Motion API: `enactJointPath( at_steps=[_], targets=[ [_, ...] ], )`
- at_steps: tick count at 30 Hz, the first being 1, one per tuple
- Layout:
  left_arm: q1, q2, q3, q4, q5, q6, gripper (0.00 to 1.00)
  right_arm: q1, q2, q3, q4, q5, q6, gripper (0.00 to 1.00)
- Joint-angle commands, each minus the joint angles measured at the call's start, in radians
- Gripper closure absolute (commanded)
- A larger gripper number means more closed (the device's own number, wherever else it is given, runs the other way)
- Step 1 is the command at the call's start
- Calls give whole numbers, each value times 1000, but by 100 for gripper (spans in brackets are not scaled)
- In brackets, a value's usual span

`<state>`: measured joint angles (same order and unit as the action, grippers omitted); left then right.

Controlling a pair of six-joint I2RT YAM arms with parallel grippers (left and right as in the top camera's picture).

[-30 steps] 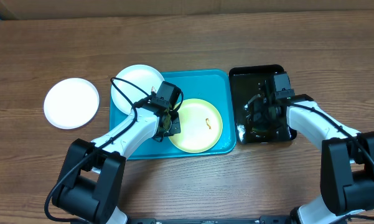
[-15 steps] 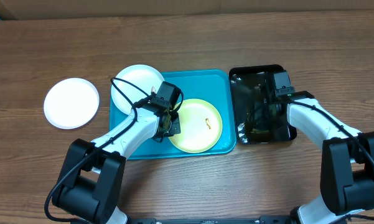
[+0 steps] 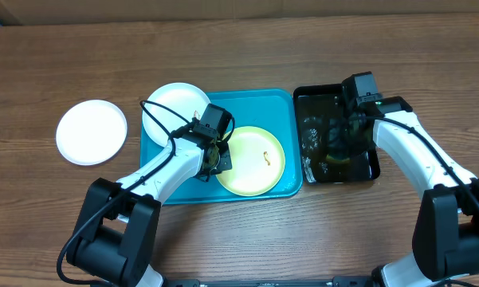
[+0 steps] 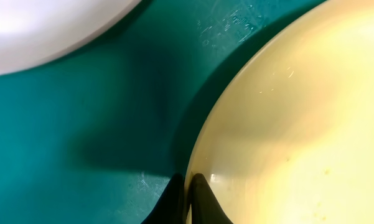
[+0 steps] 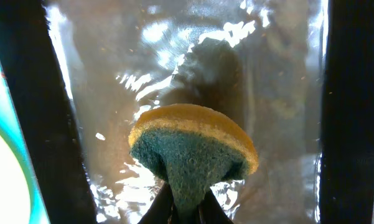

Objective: Clean dirty plates on tray and stack at the side
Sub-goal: 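Rub the held sponge in the water of the black tray, then scrub the sauce on the yellow plate with the held sponge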

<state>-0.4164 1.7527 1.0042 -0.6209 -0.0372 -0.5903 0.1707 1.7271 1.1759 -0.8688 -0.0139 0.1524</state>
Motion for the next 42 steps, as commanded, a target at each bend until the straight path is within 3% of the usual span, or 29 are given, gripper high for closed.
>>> enactJointPath(
  at_steps=[1, 9, 15, 23, 26, 42],
  targets=[
    [3, 8, 7, -7, -14, -89, 96, -3, -27, 21, -5, 24, -5, 96],
    [3, 8, 6, -24, -14, -223, 96, -3, -27, 22, 29, 23, -61, 96],
    [3, 8, 6, -38, -15, -217, 96, -3, -27, 22, 22, 16, -60, 96],
    [3, 8, 6, -34, -19, -218, 83, -3, -27, 40, -2, 51, -48, 96],
    [3, 8, 6, -32, -23, -218, 96, -3, -28, 40, -2, 53, -48, 96],
    [3, 8, -3, -40, -26, -218, 96, -1, -39, 83, -26, -18, -105, 96]
  ],
)
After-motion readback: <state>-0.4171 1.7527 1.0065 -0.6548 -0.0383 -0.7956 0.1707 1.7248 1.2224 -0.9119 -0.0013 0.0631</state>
